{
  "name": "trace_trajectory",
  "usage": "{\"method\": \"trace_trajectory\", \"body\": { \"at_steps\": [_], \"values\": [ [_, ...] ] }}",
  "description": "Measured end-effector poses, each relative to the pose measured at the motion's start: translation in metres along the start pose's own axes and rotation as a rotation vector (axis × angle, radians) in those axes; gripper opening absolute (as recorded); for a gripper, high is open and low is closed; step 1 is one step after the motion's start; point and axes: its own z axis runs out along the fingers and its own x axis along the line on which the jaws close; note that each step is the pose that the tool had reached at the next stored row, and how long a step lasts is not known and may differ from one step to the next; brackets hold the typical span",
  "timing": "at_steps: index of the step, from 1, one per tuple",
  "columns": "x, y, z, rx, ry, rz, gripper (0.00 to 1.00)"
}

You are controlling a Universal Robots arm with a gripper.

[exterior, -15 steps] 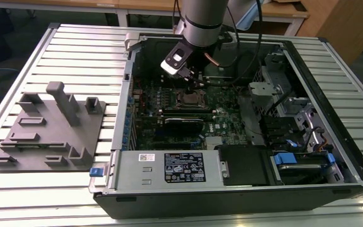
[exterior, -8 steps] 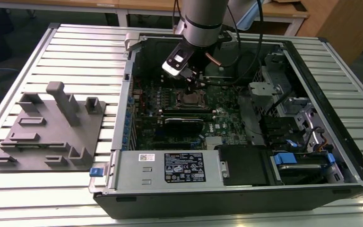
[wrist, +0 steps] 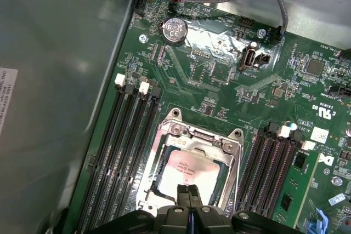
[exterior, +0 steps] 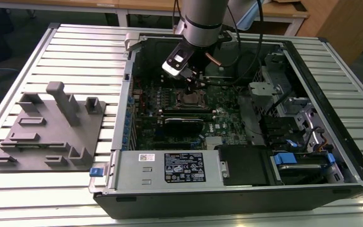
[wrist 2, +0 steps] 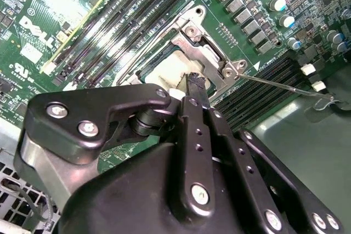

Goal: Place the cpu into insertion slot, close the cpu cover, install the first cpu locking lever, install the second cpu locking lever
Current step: 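Close the cpu cover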

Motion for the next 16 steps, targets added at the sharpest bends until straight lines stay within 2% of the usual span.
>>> {"method": "trace_trajectory", "body": {
  "at_steps": [7,14,16],
  "values": [
    [0.0000,0.0000,0.0003,0.0022,-0.0009,-0.057,0.11],
    [0.0000,0.0000,0.0003,0.0022,-0.0009,-0.058,0.11],
    [0.0000,0.0000,0.0003,0.0027,-0.0012,-0.070,0.11]
  ]
}}
